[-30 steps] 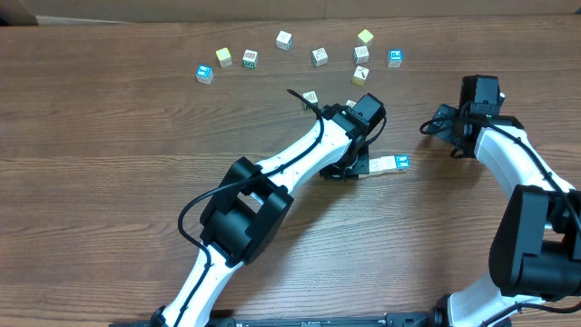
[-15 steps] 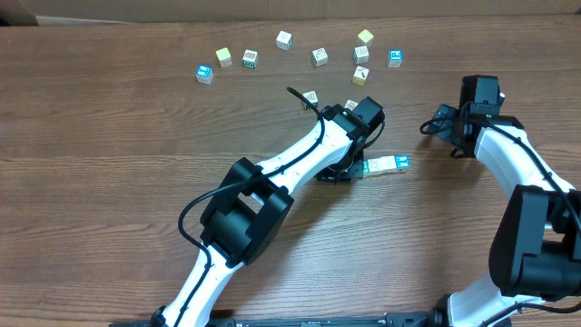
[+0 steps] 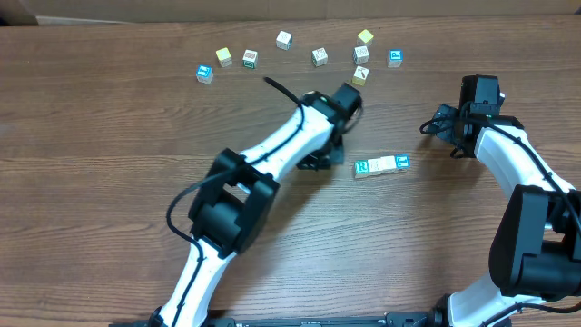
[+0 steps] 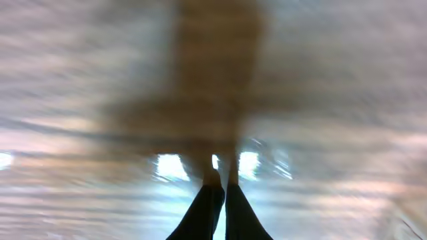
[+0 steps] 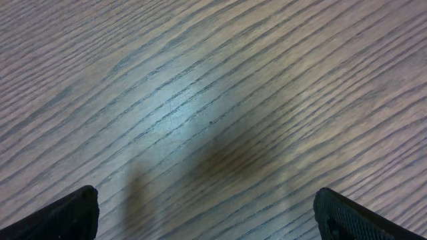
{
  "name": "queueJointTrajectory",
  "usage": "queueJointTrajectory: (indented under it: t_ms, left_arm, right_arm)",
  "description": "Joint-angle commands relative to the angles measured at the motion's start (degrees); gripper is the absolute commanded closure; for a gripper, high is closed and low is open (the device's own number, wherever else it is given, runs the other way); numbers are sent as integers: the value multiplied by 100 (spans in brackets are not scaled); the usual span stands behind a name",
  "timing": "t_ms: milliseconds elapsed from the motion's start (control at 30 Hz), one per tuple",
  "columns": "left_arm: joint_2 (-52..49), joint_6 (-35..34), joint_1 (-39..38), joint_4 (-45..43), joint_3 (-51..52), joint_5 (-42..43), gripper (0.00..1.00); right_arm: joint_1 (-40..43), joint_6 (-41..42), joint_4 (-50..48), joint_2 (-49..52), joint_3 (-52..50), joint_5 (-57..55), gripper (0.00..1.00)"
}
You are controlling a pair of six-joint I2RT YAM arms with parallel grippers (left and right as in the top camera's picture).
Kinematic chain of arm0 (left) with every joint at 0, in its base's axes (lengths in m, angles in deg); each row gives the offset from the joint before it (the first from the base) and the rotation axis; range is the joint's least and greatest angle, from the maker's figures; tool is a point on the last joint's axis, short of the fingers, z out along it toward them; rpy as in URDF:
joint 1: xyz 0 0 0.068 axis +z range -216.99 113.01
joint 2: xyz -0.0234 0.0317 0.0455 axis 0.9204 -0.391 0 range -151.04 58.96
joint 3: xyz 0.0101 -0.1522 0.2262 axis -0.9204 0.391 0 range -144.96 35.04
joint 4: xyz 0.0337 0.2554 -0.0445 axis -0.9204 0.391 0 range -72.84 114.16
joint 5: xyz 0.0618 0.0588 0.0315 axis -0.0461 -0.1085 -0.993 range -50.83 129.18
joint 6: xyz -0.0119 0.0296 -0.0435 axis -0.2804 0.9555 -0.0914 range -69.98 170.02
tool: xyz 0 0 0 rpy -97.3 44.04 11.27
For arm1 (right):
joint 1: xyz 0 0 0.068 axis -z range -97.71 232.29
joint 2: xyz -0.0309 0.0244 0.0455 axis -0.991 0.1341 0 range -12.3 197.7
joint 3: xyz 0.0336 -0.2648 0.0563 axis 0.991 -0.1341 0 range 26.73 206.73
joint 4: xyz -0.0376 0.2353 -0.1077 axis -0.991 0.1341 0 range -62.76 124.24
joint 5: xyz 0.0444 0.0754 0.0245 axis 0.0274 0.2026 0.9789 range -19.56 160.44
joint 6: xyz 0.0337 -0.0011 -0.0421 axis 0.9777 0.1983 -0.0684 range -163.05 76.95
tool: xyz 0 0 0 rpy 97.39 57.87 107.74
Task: Form a horizontal line
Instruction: 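Lift the left gripper and retract it up-left toward the arc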
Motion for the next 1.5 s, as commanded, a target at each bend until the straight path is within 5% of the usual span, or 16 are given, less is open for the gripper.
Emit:
queueJointTrajectory:
  t_ms: [0,200,500,1367,1467]
  left_arm:
    - [-55,304,426,24,33,-323,96]
    - [-55,566,957,37,33,-345,85]
    - [-55,625,1580,39,33,-341,47]
    - [-55,623,1694,39,33,-341,35]
    - [-55,623,1696,39,33,-341,27]
  right_arm:
    - [7,-7,-37,-7,74,-31,0]
    - [7,-7,-37,-7,74,-31,0]
    - [7,-9,-37,-7,74,-31,0]
    - [7,-7,-37,-7,74,-31,0]
    - [7,-7,-37,-7,74,-31,0]
